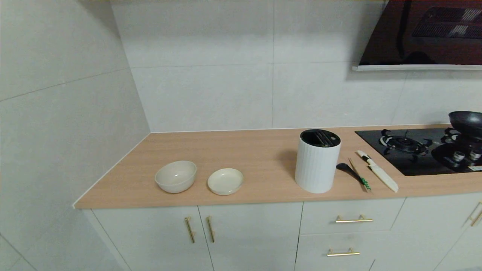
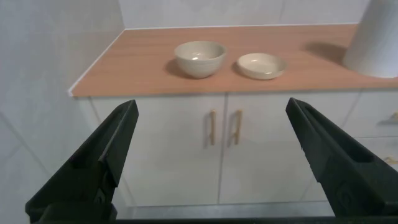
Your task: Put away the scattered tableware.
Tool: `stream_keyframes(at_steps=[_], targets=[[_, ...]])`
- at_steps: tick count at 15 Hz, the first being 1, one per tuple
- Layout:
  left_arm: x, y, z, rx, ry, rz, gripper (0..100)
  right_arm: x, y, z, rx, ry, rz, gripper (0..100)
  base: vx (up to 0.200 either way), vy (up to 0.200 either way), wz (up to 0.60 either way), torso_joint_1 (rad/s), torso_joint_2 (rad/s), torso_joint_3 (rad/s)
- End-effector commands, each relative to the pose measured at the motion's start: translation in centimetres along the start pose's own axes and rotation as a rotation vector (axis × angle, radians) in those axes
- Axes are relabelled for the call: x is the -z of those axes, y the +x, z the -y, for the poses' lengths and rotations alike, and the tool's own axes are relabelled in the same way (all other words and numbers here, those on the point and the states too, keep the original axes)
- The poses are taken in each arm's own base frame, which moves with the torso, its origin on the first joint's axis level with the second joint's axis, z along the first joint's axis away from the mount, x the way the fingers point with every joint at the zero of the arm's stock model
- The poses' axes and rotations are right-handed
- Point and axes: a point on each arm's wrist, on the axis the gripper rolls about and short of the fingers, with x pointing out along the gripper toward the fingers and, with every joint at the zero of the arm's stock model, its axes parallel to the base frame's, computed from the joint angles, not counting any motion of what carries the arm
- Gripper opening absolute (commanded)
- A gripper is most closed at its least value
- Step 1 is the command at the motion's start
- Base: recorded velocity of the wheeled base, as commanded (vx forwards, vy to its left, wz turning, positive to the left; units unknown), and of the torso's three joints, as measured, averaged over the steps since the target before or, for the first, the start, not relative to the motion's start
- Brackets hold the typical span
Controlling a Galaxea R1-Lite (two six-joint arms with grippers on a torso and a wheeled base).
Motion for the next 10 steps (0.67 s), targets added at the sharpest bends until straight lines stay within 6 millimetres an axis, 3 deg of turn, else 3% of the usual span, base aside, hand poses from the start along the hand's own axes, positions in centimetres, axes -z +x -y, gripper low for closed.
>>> stream_keyframes(at_steps=[1, 10], targets=[[0.00, 0.00, 0.00, -0.001, 0.000, 0.000, 100, -0.01, 0.01, 0.00, 0.001, 0.000, -0.001, 100, 0.000, 0.200, 0.00, 0.002, 0.00, -0.007], [0.00, 0.00, 0.00, 0.000, 0.000, 0.000, 100, -0.01, 0.01, 0.00, 0.001, 0.000, -0.001, 100, 0.000, 0.200, 0.00, 0.000, 0.00, -0.001]])
